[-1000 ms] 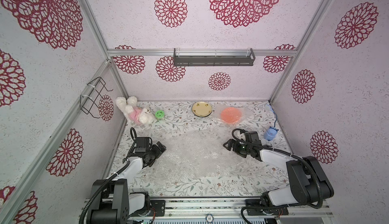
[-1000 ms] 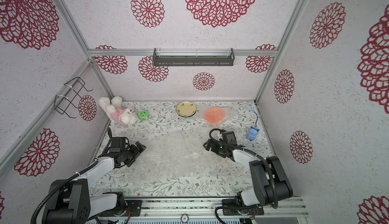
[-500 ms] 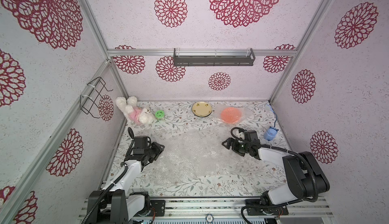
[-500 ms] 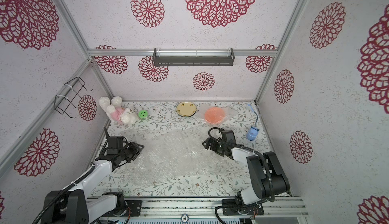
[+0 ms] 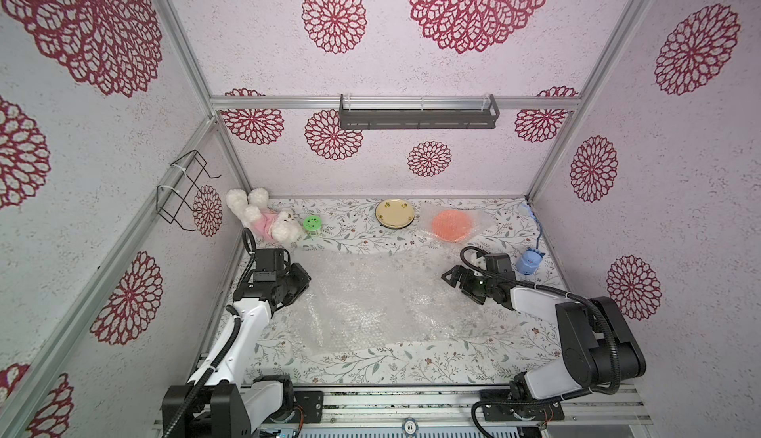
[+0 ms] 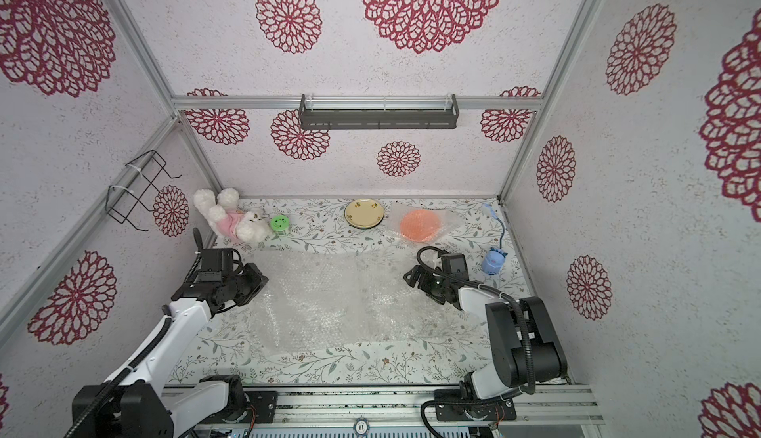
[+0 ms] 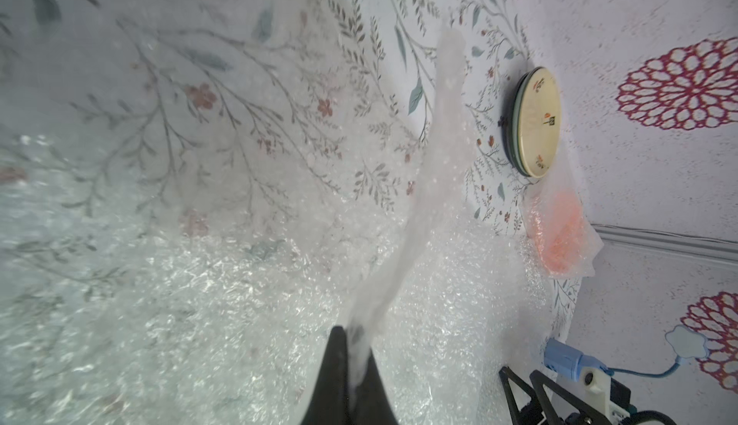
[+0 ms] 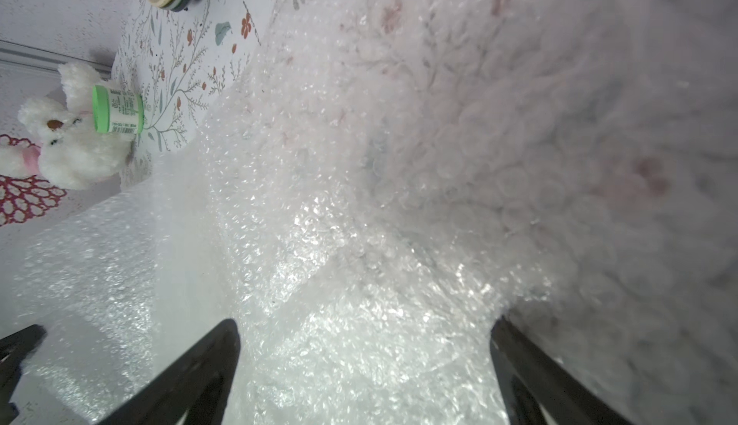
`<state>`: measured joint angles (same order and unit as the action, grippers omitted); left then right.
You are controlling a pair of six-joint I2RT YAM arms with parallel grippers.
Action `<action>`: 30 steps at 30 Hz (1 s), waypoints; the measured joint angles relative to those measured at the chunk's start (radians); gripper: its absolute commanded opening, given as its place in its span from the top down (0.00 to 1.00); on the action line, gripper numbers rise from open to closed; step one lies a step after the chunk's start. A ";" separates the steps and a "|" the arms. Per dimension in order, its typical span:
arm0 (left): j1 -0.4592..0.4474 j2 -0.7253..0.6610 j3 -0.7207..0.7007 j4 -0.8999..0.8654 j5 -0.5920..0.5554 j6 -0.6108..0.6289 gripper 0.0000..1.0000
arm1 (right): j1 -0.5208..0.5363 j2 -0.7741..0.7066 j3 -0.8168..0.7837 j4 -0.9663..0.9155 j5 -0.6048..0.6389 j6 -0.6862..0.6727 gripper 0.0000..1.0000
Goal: Unpack dinner plates from bubble wrap
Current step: Adjust the bubble wrap on the bubble wrap.
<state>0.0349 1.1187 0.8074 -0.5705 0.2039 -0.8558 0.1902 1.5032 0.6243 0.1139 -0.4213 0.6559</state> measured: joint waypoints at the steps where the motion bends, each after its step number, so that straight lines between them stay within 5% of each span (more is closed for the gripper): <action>1: 0.005 0.002 0.018 -0.018 -0.011 0.008 1.00 | 0.000 0.000 0.000 0.000 0.000 0.000 0.01; 10: 0.053 0.026 0.121 -0.151 -0.148 0.051 1.00 | -0.009 -0.006 0.000 -0.010 0.006 -0.001 0.01; 22: 0.072 0.088 0.059 -0.145 -0.168 0.060 1.00 | -0.145 -0.142 0.154 -0.291 0.236 -0.115 0.01; 30: 0.074 0.152 0.019 -0.077 -0.123 0.058 1.00 | -0.179 -0.042 0.180 -0.344 0.346 -0.151 0.13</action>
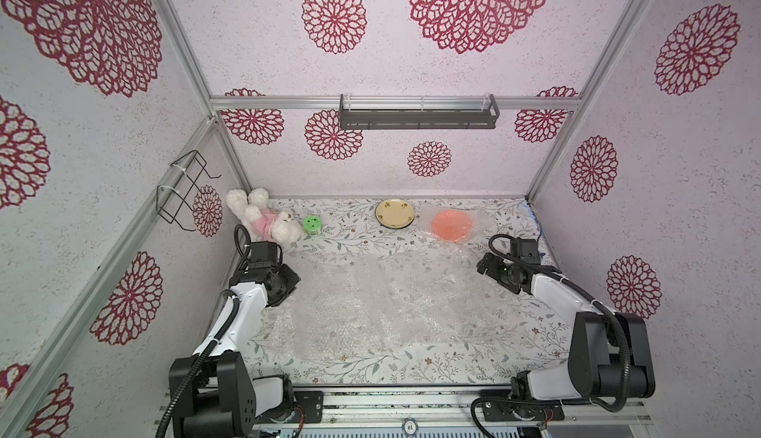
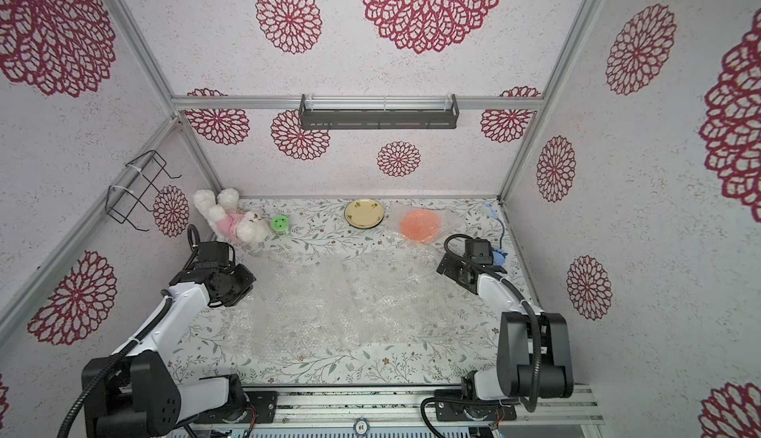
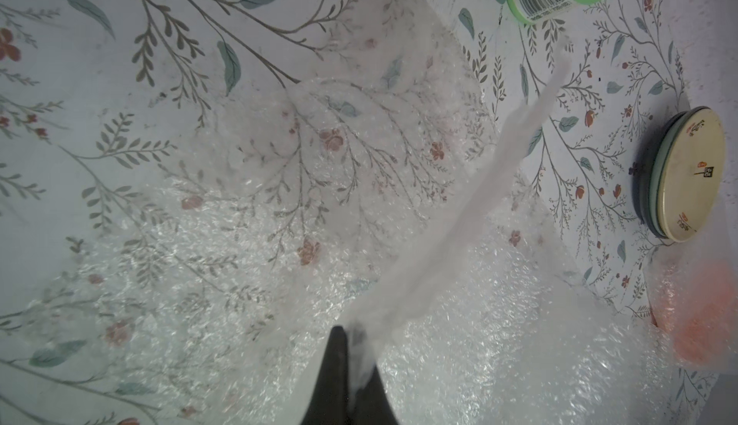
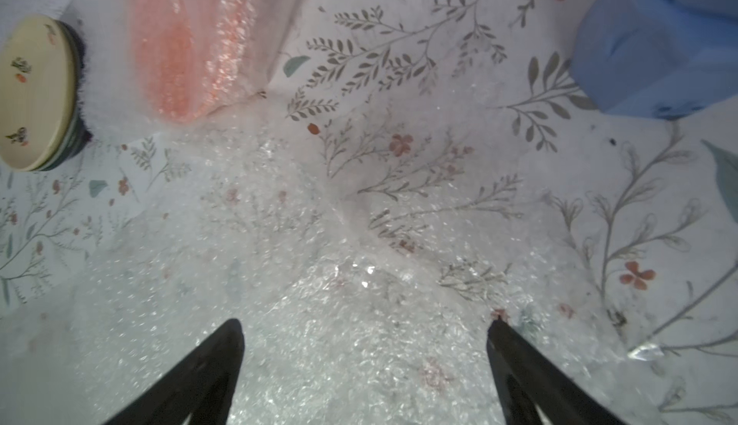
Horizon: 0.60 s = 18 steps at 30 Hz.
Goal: Unpack dinner plates from bubble wrap
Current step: Adjust the bubble wrap on the bubble wrap.
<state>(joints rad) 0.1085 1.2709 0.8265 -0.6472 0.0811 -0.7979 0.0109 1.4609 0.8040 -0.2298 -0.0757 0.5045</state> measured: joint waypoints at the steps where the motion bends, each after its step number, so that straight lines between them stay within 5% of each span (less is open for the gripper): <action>1: 0.000 0.000 -0.004 0.006 0.003 0.000 1.00 | 0.000 0.012 0.000 -0.002 0.006 -0.004 0.15; 10: 0.002 0.028 -0.037 0.066 0.044 -0.003 1.00 | 0.040 0.144 0.078 0.000 0.033 -0.042 0.22; 18: 0.002 0.033 -0.039 0.089 0.064 -0.008 1.00 | 0.092 0.282 0.195 0.008 0.020 -0.059 0.38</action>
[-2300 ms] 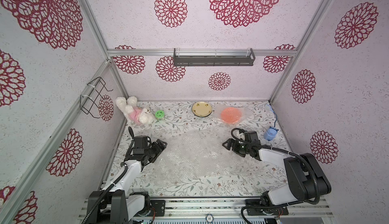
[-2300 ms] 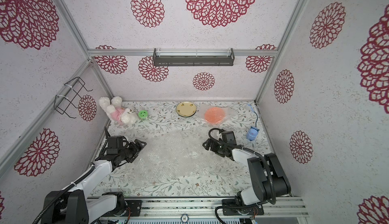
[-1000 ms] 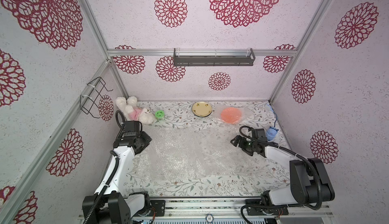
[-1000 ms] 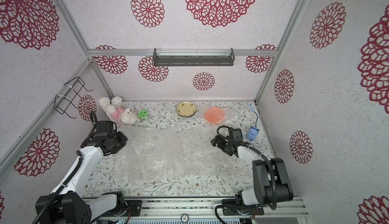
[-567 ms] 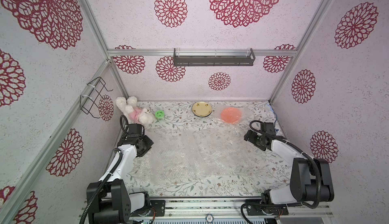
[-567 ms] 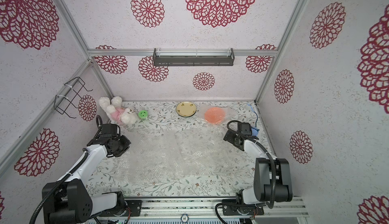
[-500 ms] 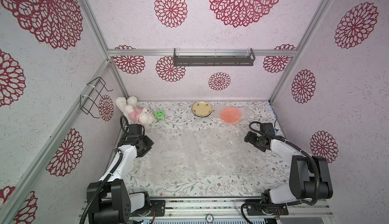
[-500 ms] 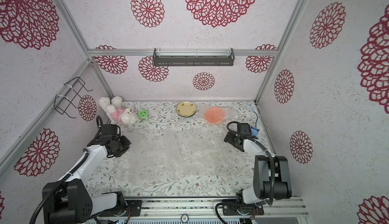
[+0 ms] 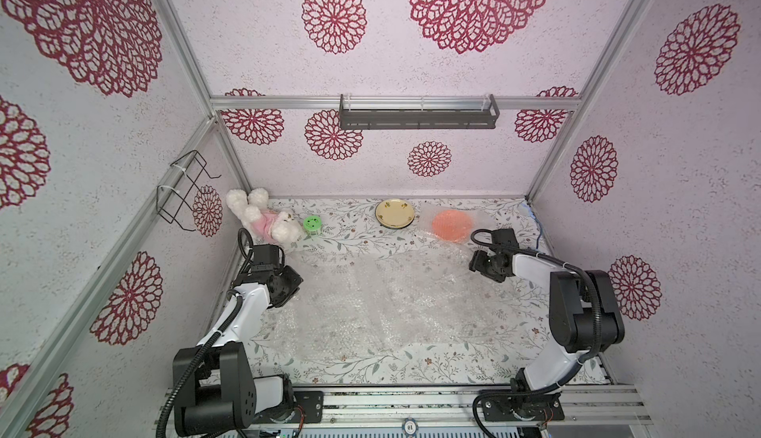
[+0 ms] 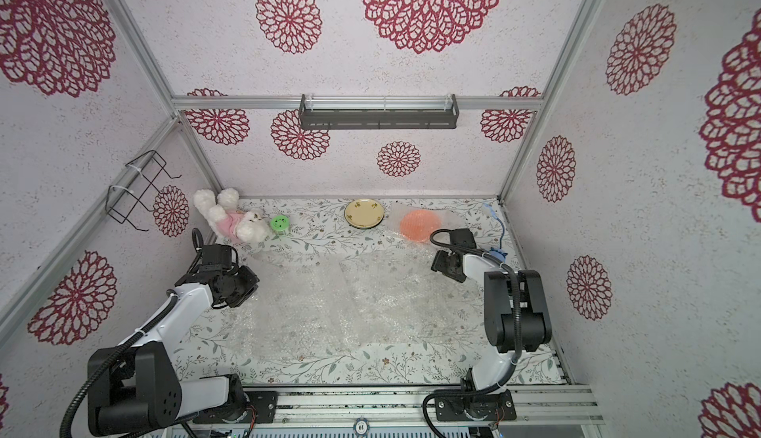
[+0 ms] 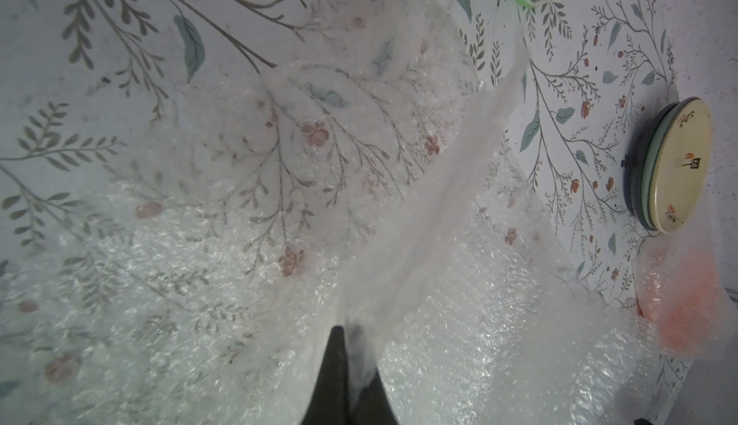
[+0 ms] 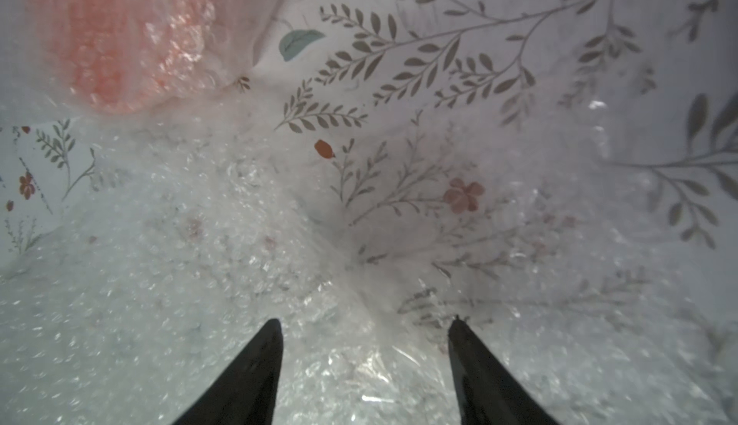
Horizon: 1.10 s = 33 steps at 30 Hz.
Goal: Unpack dinner plates from bubble wrap
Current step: Adjust the bubble wrap on the bubble wrap.
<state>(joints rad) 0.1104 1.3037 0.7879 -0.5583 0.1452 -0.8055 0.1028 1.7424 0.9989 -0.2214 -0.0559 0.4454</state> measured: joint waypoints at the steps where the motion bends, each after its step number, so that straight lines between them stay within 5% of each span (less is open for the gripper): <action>1: 0.000 0.000 -0.002 0.003 0.002 -0.001 1.00 | 0.009 0.008 0.000 -0.003 0.000 -0.002 0.41; 7: 0.000 0.004 -0.015 0.018 0.010 -0.008 1.00 | 0.038 0.016 -0.003 -0.008 0.011 -0.010 0.76; 16: 0.001 0.021 -0.015 0.023 0.029 -0.013 1.00 | 0.046 -0.128 -0.028 -0.048 0.048 -0.013 1.00; 22: 0.001 0.010 -0.014 0.019 0.052 -0.021 1.00 | 0.045 -0.198 -0.026 -0.072 0.068 -0.018 1.00; 23: 0.001 0.001 -0.013 0.015 0.053 -0.022 1.00 | 0.045 -0.200 -0.026 -0.074 0.072 -0.018 0.80; 26: 0.001 -0.029 -0.002 0.006 0.053 -0.021 1.00 | 0.037 -0.191 -0.019 -0.085 0.082 -0.020 0.61; 33: 0.001 -0.014 0.011 0.019 0.079 -0.022 1.00 | 0.033 -0.034 0.035 -0.055 0.040 -0.026 0.51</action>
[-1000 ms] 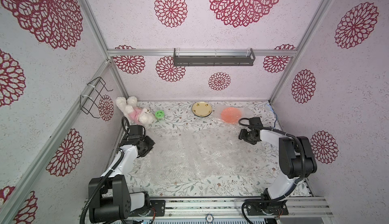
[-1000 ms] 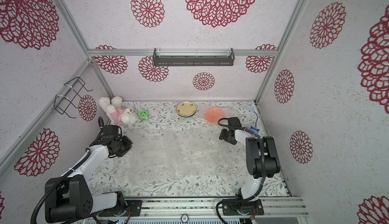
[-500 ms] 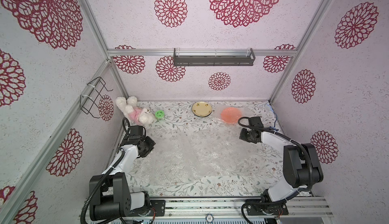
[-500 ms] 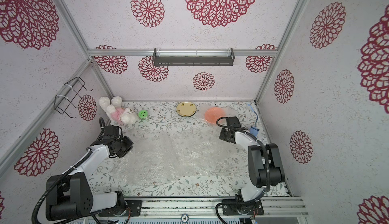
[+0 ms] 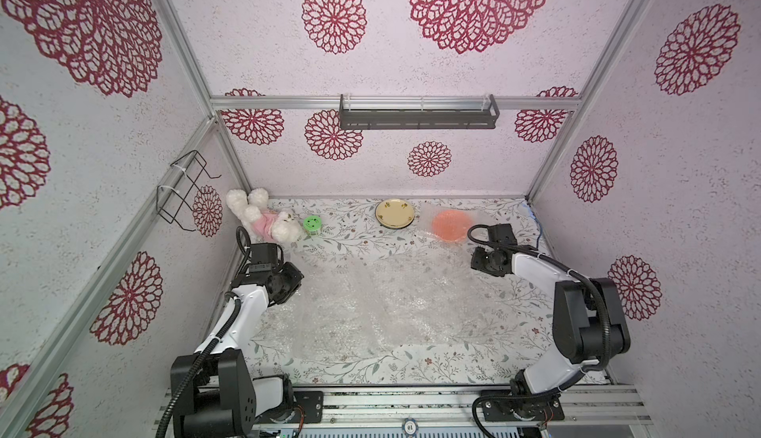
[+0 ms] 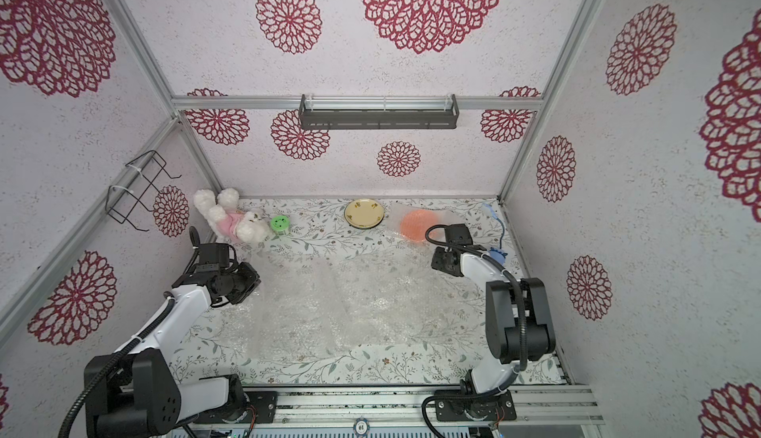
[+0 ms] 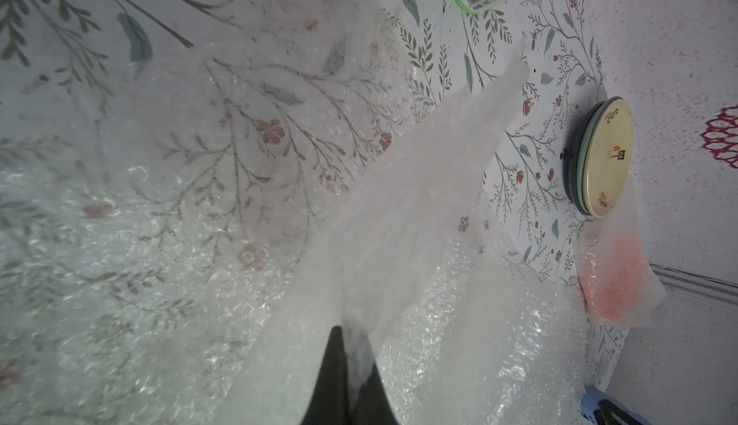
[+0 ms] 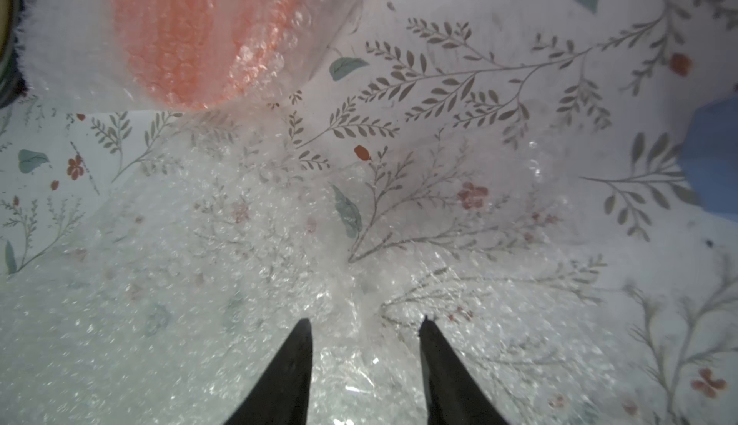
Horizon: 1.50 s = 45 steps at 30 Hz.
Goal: Unpack dinner plates from bubble wrap
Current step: Adjust the bubble wrap on the bubble wrap.
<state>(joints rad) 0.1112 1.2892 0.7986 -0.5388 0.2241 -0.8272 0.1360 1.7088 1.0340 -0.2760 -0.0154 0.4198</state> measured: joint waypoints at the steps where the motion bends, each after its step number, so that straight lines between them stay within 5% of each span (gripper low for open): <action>1: 0.000 0.009 0.000 0.001 0.002 0.000 1.00 | 0.001 0.025 0.002 0.006 -0.008 0.000 0.51; 4: 0.000 0.021 -0.003 0.003 0.004 0.000 1.00 | 0.002 0.085 0.021 0.009 -0.019 0.002 0.56; 8: 0.000 0.021 -0.005 0.003 0.007 0.000 1.00 | 0.005 0.109 0.050 0.040 -0.044 0.016 0.79; 14: 0.000 0.024 -0.006 0.003 0.010 0.000 1.00 | 0.005 0.108 0.050 0.046 -0.051 0.018 0.99; 22: 0.000 0.011 -0.002 -0.013 0.037 0.000 1.00 | 0.005 0.008 0.026 0.010 -0.050 0.018 1.00; 33: 0.001 -0.202 0.113 -0.122 -0.007 -0.015 1.00 | -0.039 -0.301 0.037 -0.100 -0.003 0.018 1.00; 45: 0.001 0.002 0.165 -0.178 -0.033 0.019 1.00 | -0.237 -0.329 -0.112 -0.143 0.038 0.028 1.00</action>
<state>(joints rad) 0.1120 1.2915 0.9638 -0.7170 0.1909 -0.8078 -0.1009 1.3800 0.9222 -0.4187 0.0223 0.4480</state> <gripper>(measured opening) 0.043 0.050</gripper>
